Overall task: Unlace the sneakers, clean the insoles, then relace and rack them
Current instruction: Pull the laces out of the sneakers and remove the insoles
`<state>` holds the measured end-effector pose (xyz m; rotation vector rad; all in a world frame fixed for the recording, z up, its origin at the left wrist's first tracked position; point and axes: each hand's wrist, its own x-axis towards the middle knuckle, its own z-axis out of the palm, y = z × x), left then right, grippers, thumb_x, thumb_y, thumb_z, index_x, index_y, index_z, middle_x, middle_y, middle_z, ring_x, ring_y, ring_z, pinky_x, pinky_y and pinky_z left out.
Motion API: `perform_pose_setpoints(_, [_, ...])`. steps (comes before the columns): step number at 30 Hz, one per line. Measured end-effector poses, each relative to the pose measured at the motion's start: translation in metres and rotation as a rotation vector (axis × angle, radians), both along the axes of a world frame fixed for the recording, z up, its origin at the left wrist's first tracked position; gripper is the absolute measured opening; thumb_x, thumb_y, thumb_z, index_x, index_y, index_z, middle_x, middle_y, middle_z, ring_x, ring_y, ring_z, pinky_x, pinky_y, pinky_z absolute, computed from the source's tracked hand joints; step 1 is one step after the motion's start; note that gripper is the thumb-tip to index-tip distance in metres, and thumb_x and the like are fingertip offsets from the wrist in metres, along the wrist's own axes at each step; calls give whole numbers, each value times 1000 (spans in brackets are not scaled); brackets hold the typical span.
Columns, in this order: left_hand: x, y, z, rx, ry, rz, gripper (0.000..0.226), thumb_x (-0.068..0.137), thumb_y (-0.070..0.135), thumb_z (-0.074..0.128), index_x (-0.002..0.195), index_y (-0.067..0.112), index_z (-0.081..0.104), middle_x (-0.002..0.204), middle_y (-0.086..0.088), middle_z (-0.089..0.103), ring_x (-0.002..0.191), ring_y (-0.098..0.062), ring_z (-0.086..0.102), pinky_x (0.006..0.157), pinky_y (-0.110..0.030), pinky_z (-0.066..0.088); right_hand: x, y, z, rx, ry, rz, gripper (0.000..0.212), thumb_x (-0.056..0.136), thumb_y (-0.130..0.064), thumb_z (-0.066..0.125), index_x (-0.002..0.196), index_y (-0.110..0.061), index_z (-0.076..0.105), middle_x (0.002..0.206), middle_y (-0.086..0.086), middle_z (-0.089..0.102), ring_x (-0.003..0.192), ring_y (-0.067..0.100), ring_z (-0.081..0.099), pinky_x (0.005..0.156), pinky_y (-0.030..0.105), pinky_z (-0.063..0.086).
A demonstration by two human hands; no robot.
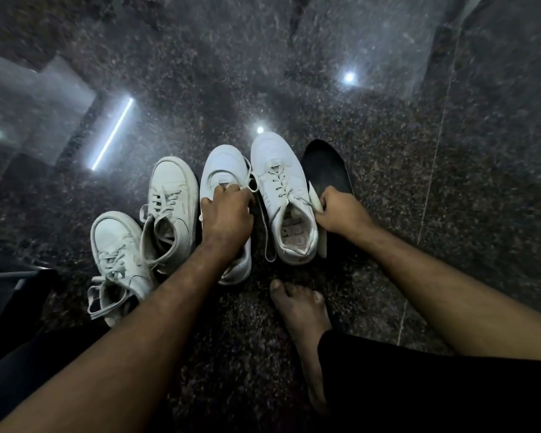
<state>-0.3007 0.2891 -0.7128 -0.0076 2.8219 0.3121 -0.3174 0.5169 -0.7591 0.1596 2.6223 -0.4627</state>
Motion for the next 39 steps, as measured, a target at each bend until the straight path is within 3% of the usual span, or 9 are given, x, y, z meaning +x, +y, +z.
perform_pose_setpoints(5, [1, 2, -1, 4, 10, 1, 20, 87, 19, 61, 105, 27, 66, 116, -1, 59, 120, -29, 46, 95, -49, 37, 2, 3, -3, -61, 66, 12, 25, 85, -34, 65, 94, -16, 51, 98, 11, 62, 93, 34, 61, 74, 38, 48])
perform_pose_setpoints(10, [3, 6, 0, 25, 21, 30, 18, 91, 32, 62, 106, 25, 68, 115, -1, 59, 120, -29, 46, 95, -50, 36, 7, 15, 1, -228, 128, -45, 10, 88, -30, 68, 91, -22, 64, 88, -1, 65, 82, 17, 59, 71, 29, 44])
perform_pose_setpoints(15, [4, 7, 0, 39, 24, 40, 17, 92, 32, 61, 106, 25, 67, 114, -1, 60, 120, -30, 45, 94, -50, 36, 10, 4, 0, -201, 109, 15, 17, 85, -21, 67, 88, -23, 51, 91, 5, 66, 86, 28, 63, 74, 38, 51])
perform_pose_setpoints(20, [5, 1, 2, 145, 42, 79, 13, 93, 29, 61, 104, 24, 66, 110, 0, 62, 118, -28, 47, 95, -50, 37, 0, 9, 9, -289, 161, -136, 21, 84, -26, 75, 88, -19, 55, 71, -7, 60, 71, 14, 59, 67, 28, 45])
perform_pose_setpoints(26, [11, -21, -4, 356, 240, 201, 22, 89, 18, 69, 110, 14, 66, 116, -12, 55, 114, -33, 48, 92, -46, 46, -10, -6, 34, -337, 358, -148, 9, 91, -30, 64, 90, -21, 60, 77, -10, 62, 71, 7, 57, 64, 26, 43])
perform_pose_setpoints(31, [20, -50, -1, 381, 279, 297, 24, 91, 31, 68, 108, 14, 64, 106, -7, 60, 97, -27, 61, 84, -41, 50, -9, -60, 67, -559, 624, 120, 10, 93, -25, 64, 92, -15, 61, 85, -5, 60, 74, 7, 54, 68, 20, 42])
perform_pose_setpoints(35, [31, -67, 7, 397, 261, 324, 10, 90, 14, 66, 99, 9, 65, 96, -8, 68, 91, -27, 63, 80, -35, 46, -6, -110, 60, -578, 419, 491, 7, 90, -23, 66, 94, -16, 66, 88, -3, 61, 81, 13, 58, 75, 32, 48])
perform_pose_setpoints(39, [43, -71, 10, 485, 172, 324, 7, 87, 15, 72, 93, 11, 71, 86, -2, 73, 83, -20, 67, 77, -33, 52, -7, -134, 47, -536, 320, 571, 10, 89, -17, 66, 97, -17, 70, 95, -2, 64, 88, 18, 62, 79, 40, 51])
